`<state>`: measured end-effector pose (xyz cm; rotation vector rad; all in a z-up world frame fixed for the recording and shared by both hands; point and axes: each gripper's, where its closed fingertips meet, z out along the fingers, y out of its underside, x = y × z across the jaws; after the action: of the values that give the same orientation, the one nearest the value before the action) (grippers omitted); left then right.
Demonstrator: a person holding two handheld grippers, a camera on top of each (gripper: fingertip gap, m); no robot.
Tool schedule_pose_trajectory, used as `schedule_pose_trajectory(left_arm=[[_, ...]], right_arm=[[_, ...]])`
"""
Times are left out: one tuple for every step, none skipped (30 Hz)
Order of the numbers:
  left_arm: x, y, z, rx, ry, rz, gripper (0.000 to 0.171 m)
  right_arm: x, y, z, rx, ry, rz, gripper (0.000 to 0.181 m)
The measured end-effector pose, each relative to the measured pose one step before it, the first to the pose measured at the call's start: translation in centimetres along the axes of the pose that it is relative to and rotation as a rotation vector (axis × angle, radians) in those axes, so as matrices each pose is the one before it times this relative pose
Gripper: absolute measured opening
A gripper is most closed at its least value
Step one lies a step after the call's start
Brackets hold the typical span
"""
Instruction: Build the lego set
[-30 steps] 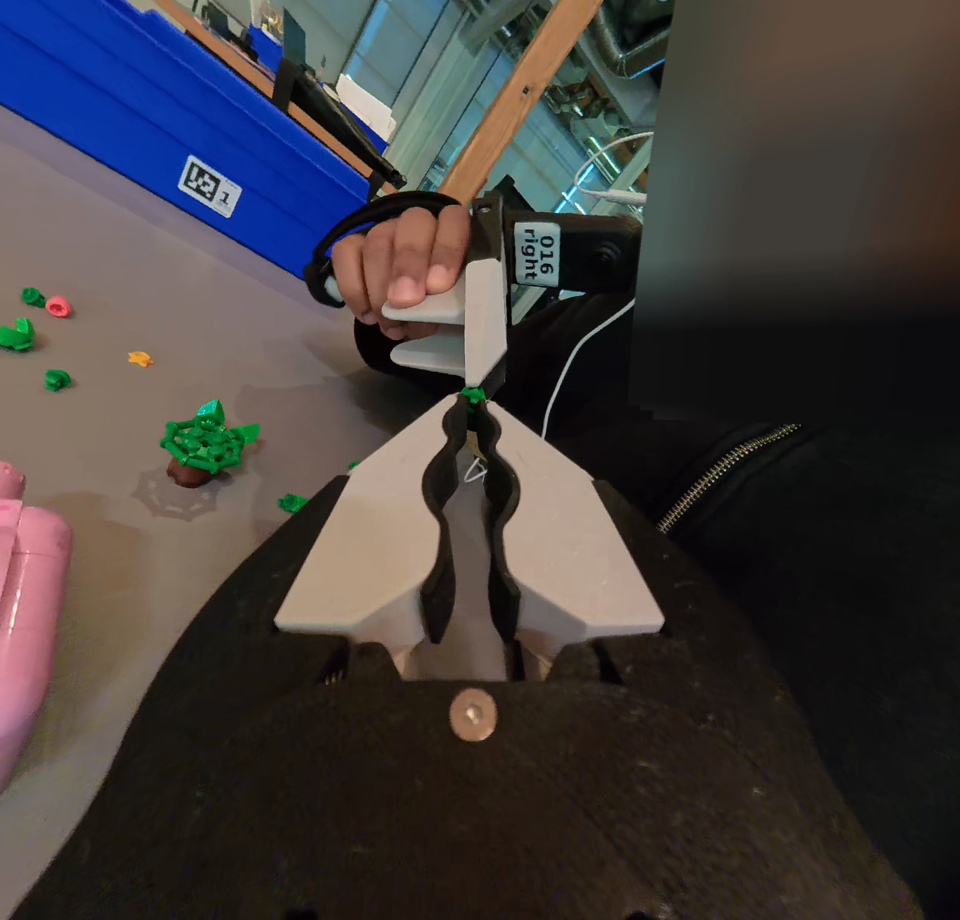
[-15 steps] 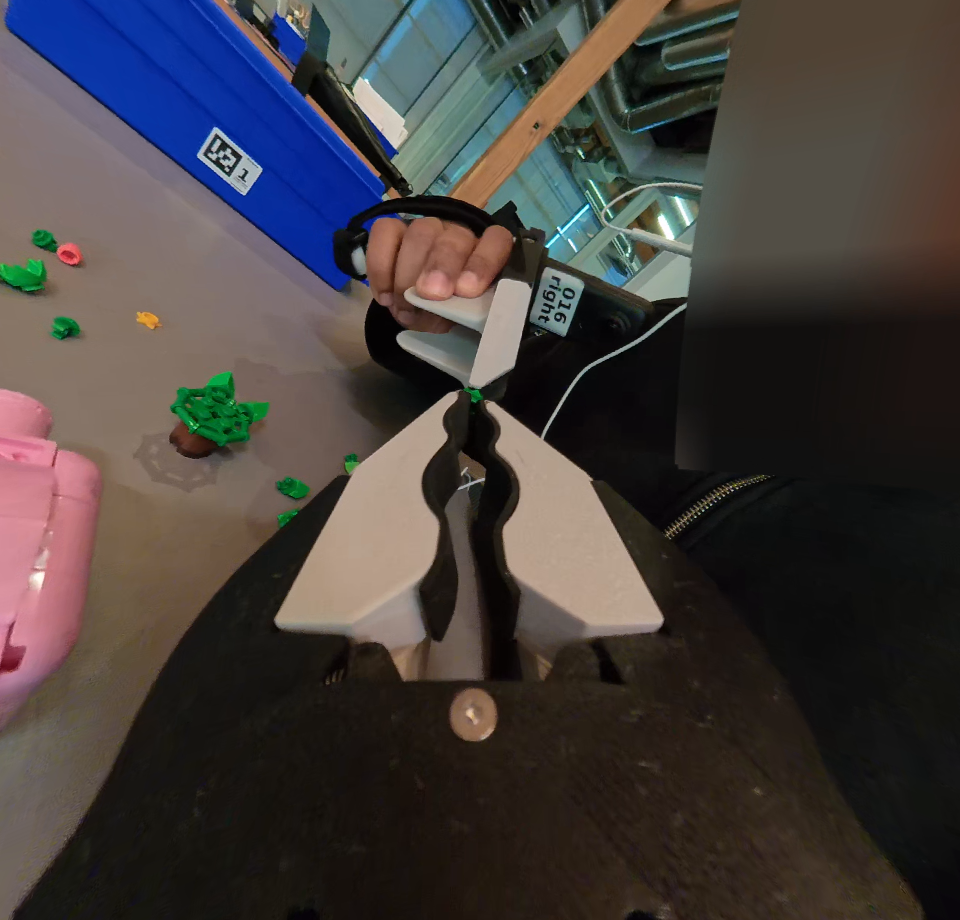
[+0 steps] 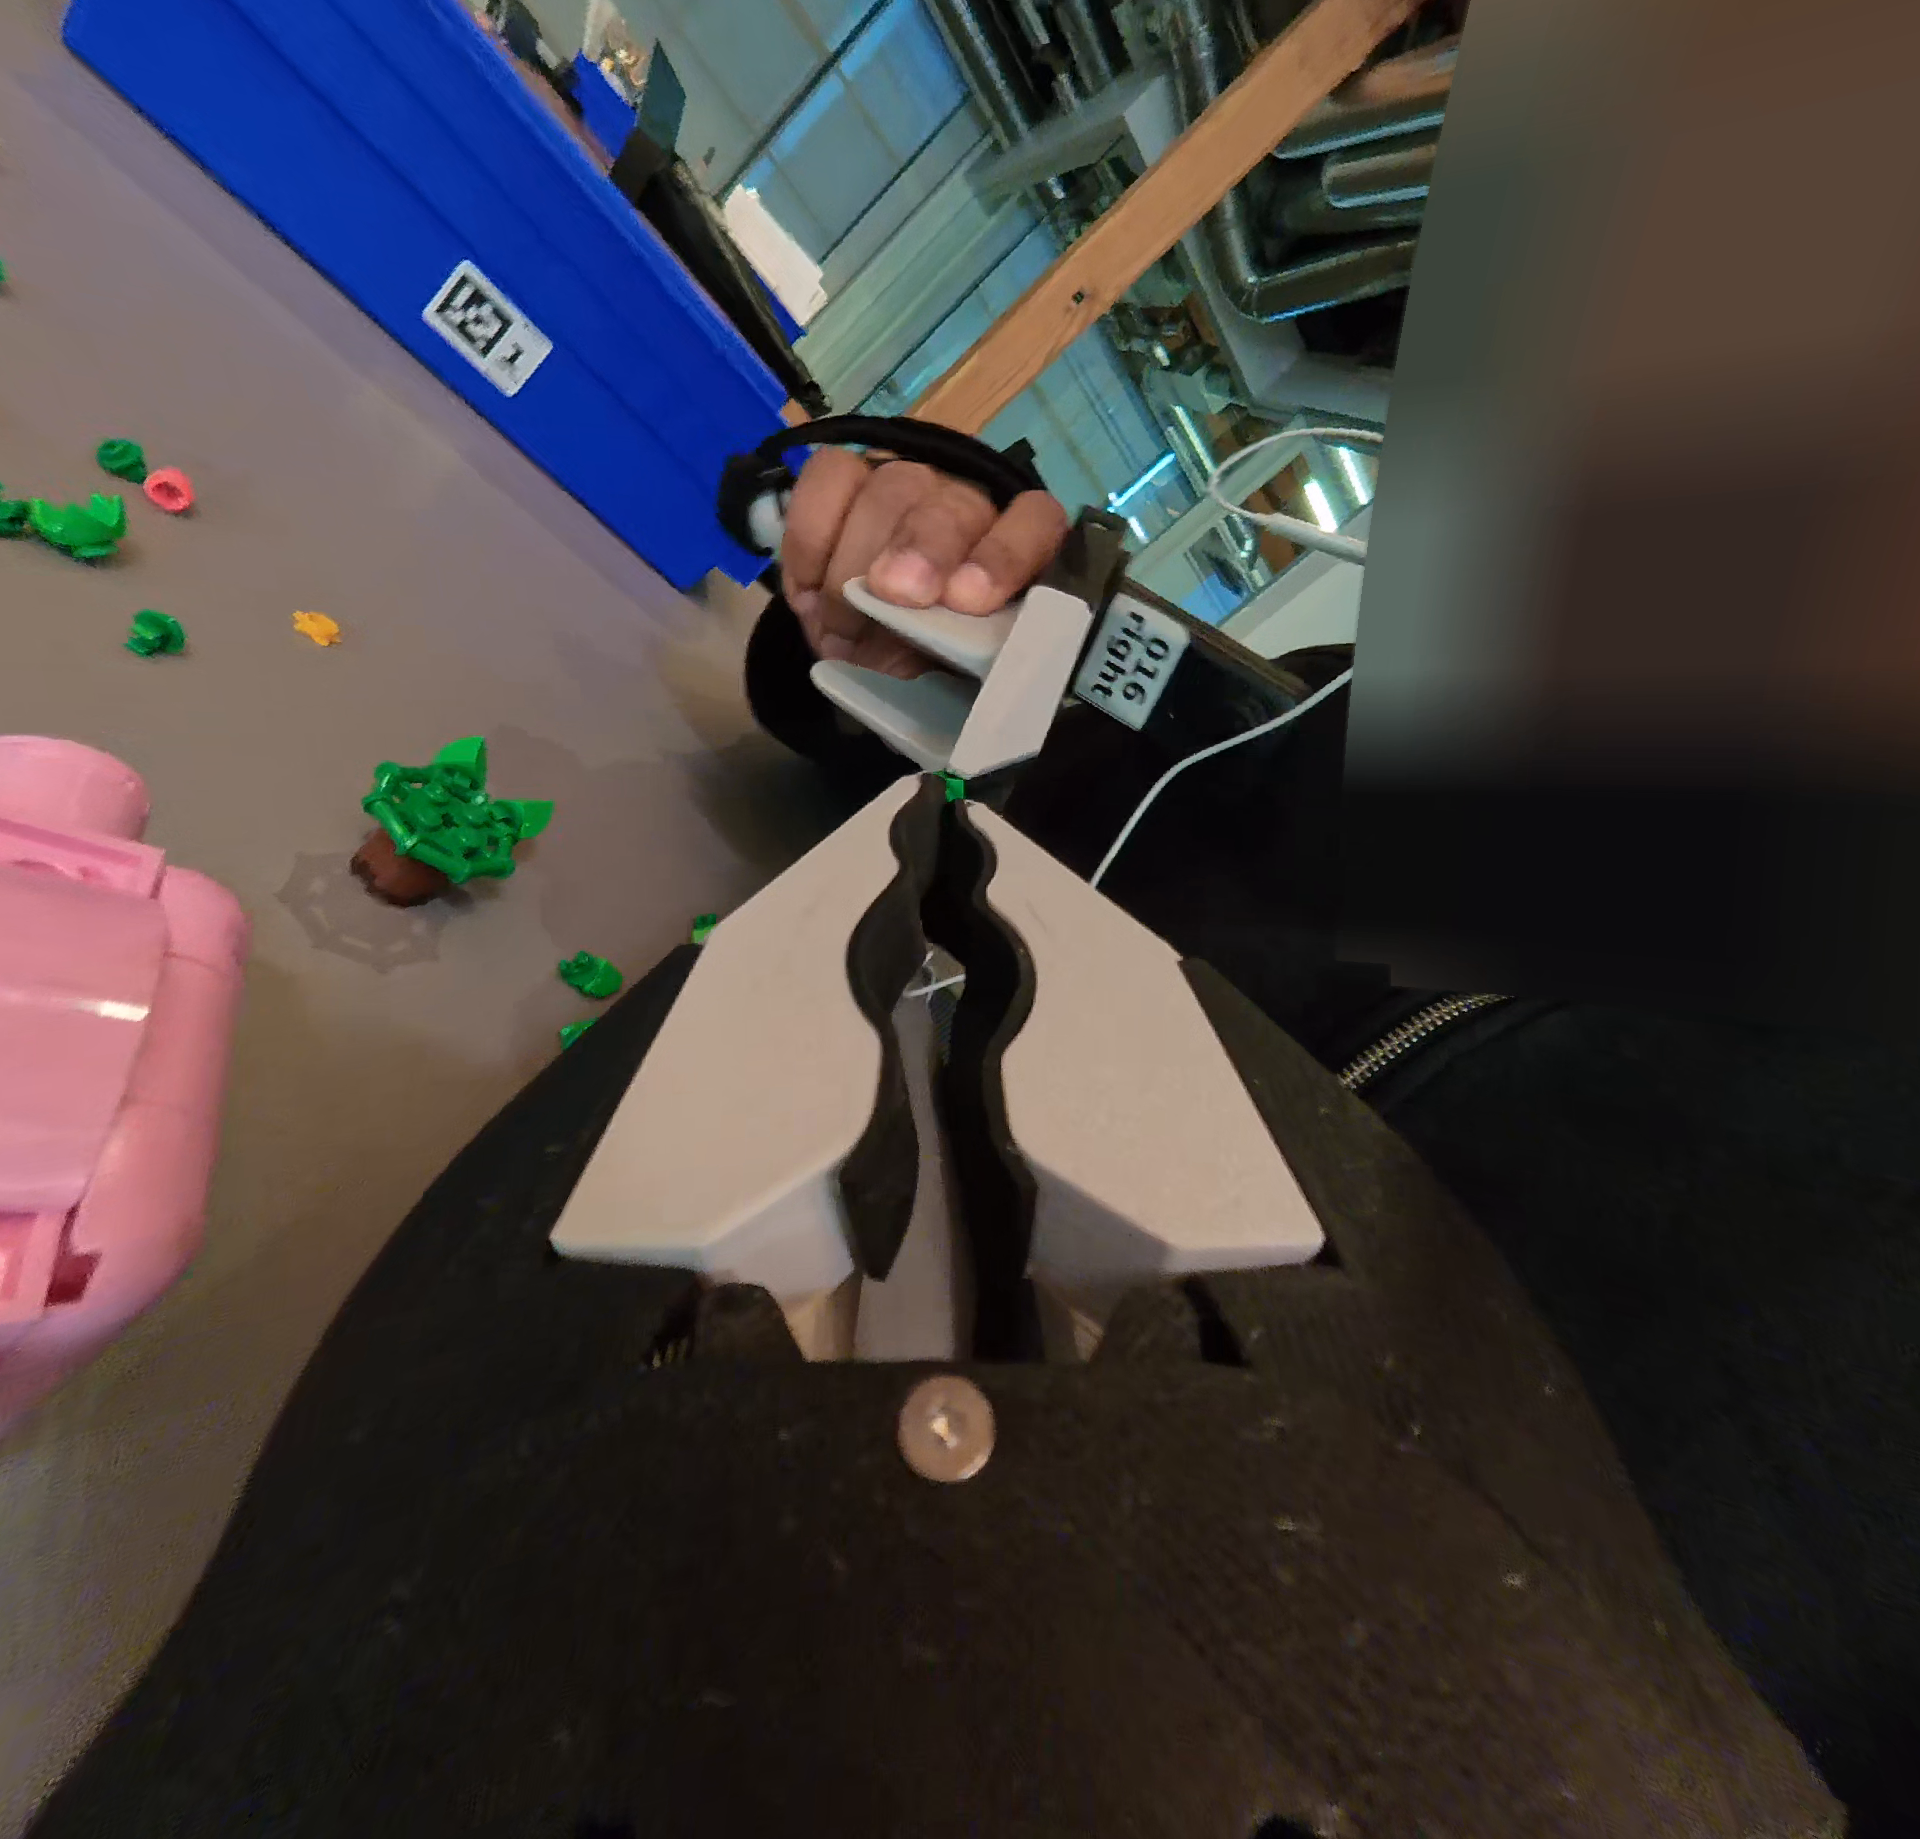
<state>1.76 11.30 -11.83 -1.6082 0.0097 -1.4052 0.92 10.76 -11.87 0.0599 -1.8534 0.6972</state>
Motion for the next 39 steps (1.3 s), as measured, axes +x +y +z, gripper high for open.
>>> schedule_pose_trajectory(left_arm=[[0.41, -0.189, 0.12, 0.00793, 0.0219, 0.0118, 0.0], [0.298, -0.234, 0.134, 0.00751, 0.0112, 0.019, 0.0], [0.144, -0.268, 0.105, 0.00825, -0.0056, 0.0317, 0.0], [0.015, -0.161, 0.043, 0.00136, -0.0191, 0.0387, 0.0], [-0.047, -0.012, -0.028, -0.00585, -0.0218, 0.0372, 0.0], [-0.057, 0.066, -0.076, -0.00703, -0.0174, 0.0279, 0.0], [-0.076, 0.122, -0.103, -0.00638, -0.0118, 0.0145, 0.0], [-0.029, 0.071, -0.077, -0.00013, -0.0034, 0.0043, 0.0], [0.109, -0.11, -0.095, 0.00989, 0.0064, -0.0007, 0.001], [0.066, -0.156, -0.104, 0.00835, 0.0046, -0.0006, 0.0], [-0.117, -0.028, -0.083, -0.0024, -0.0083, 0.0027, 0.0], [-0.151, 0.04, -0.076, -0.00706, -0.0149, 0.012, 0.0], [-0.035, 0.017, -0.091, -0.00546, -0.0117, 0.0183, 0.0], [-0.026, -0.021, -0.132, -0.00224, -0.0093, 0.0157, 0.0], [0.095, -0.051, -0.132, 0.00076, 0.002, 0.0093, 0.0], [0.149, -0.054, -0.12, 0.00192, 0.0104, 0.0017, 0.002], [0.033, -0.01, -0.071, 0.00091, 0.0058, -0.0031, 0.004], [-0.097, 0.083, -0.023, -0.00372, -0.0015, -0.005, 0.004], [-0.026, 0.142, 0.051, -0.00758, 0.0024, -0.0037, 0.005], [-0.038, 0.169, 0.107, -0.00851, 0.0019, -0.004, 0.005], [-0.002, 0.215, 0.122, -0.01243, 0.0043, -0.0039, 0.005], [0.012, 0.21, 0.129, -0.01164, 0.0048, -0.0036, 0.006], [0.001, 0.15, 0.098, -0.00818, 0.0034, -0.0034, 0.006], [0.075, 0.085, 0.059, -0.00413, 0.007, -0.0022, 0.006], [0.133, 0.001, 0.024, -0.00017, 0.0101, -0.0017, 0.005], [0.103, -0.026, -0.003, 0.0023, 0.0087, -0.0028, 0.004], [0.047, -0.058, -0.021, 0.00443, 0.0062, -0.0041, 0.003], [0.056, -0.027, -0.005, 0.00187, 0.0069, -0.0055, 0.002], [0.005, 0.039, 0.014, -0.0007, 0.0029, -0.0039, 0.002], [-0.024, 0.033, 0.032, -0.00164, 0.0002, -0.0021, 0.001], [-0.004, 0.045, 0.039, -0.00211, 0.0008, -0.0009, 0.001], [-0.016, 0.034, 0.031, -0.0013, -0.0002, -0.0008, 0.001], [-0.008, 0.012, 0.019, -0.00092, 0.0002, -0.0016, 0.001], [0.004, 0.011, 0.011, -0.00025, 0.0005, -0.0008, 0.001], [-0.024, -0.003, 0.001, 0.00068, -0.001, -0.0018, 0.001], [-0.08, -0.012, 0.003, 0.00035, -0.0047, -0.0038, 0.001], [-0.098, -0.008, 0.011, 0.00036, -0.0063, -0.0038, 0.002], [-0.072, -0.004, 0.024, 0.00057, -0.0033, -0.0051, 0.002], [-0.002, -0.001, 0.036, 0.00071, 0.0018, -0.0084, 0.002]], right_arm=[[0.351, -0.246, -0.182, 0.0347, -0.0015, 0.0665, 0.004], [0.313, -0.128, -0.145, 0.0237, 0.0014, 0.0494, 0.004], [0.238, -0.017, -0.073, 0.0112, 0.0061, 0.0215, 0.004], [0.115, 0.036, -0.002, 0.0025, 0.0053, 0.0004, 0.004], [-0.03, 0.048, 0.072, -0.003, 0.0022, -0.0071, 0.004], [-0.116, 0.037, 0.102, -0.0048, 0.0001, -0.0101, 0.004], [-0.162, 0.044, 0.118, -0.005, -0.0028, -0.0114, 0.004], [-0.292, 0.046, 0.128, -0.0036, -0.011, -0.0086, 0.004], [-0.255, 0.035, 0.15, -0.0034, -0.0087, -0.0036, 0.004], [-0.224, -0.022, 0.133, 0.0003, -0.0064, -0.0036, 0.004], [-0.153, -0.05, 0.101, 0.0025, -0.0043, -0.0007, 0.004], [-0.048, -0.051, 0.055, 0.0029, -0.0012, 0.0031, 0.004], [0.029, 0.014, 0.002, 0.0014, 0.0012, 0.0027, 0.004], [0.059, 0.041, -0.025, -0.0003, 0.0015, 0.0024, 0.004], [0.067, 0.028, -0.048, 0.0014, 0.0019, 0.0035, 0.004], [0.078, -0.025, -0.051, 0.0038, 0.0024, 0.0039, 0.004], [0.061, -0.056, -0.034, 0.004, 0.0022, 0.0023, 0.004], [0.02, -0.07, -0.028, 0.004, 0.0012, -0.0003, 0.004], [-0.011, -0.073, -0.012, 0.0034, 0.0003, -0.0015, 0.004], [0.013, -0.063, -0.009, 0.0019, 0.002, -0.0038, 0.004], [0.024, -0.046, -0.023, 0.0008, 0.0029, -0.0053, 0.004], [0.041, -0.037, -0.036, 0.0009, 0.0025, -0.0029, 0.004], [0.04, -0.028, -0.021, 0.0008, 0.0013, -0.0002, 0.004], [0.048, -0.031, -0.036, 0.0009, 0.0014, -0.0002, 0.004], [0.024, -0.013, -0.032, 0.0008, 0.0011, -0.0009, 0.004], [-0.019, -0.012, -0.013, -0.0003, -0.0008, -0.0006, 0.004], [-0.013, 0.004, 0.004, -0.0004, -0.0006, -0.0011, 0.004], [-0.029, -0.027, -0.004, 0.0008, -0.0004, -0.0019, 0.004], [-0.03, -0.036, 0.006, 0.0013, -0.0009, -0.0009, 0.004], [-0.008, -0.036, -0.003, 0.0005, -0.0004, -0.0006, 0.004], [-0.007, -0.005, -0.005, -0.0005, 0.0008, -0.0021, 0.004], [0.002, 0.019, 0.001, -0.0012, 0.0005, -0.0022, 0.004], [-0.014, -0.002, -0.003, -0.0003, -0.0003, -0.001, 0.004], [0.008, 0.001, -0.004, -0.0005, 0.0014, -0.0007, 0.004], [0.015, 0.044, -0.002, -0.0027, 0.001, -0.0024, 0.004], [0.0, 0.084, -0.002, -0.0045, 0.0007, -0.0027, 0.004], [0.006, 0.098, -0.004, -0.0036, 0.0007, -0.0015, 0.004], [0.004, 0.047, -0.019, -0.001, 0.0004, -0.0006, 0.004], [0.013, 0.003, -0.029, 0.0015, -0.0004, 0.0015, 0.004]])
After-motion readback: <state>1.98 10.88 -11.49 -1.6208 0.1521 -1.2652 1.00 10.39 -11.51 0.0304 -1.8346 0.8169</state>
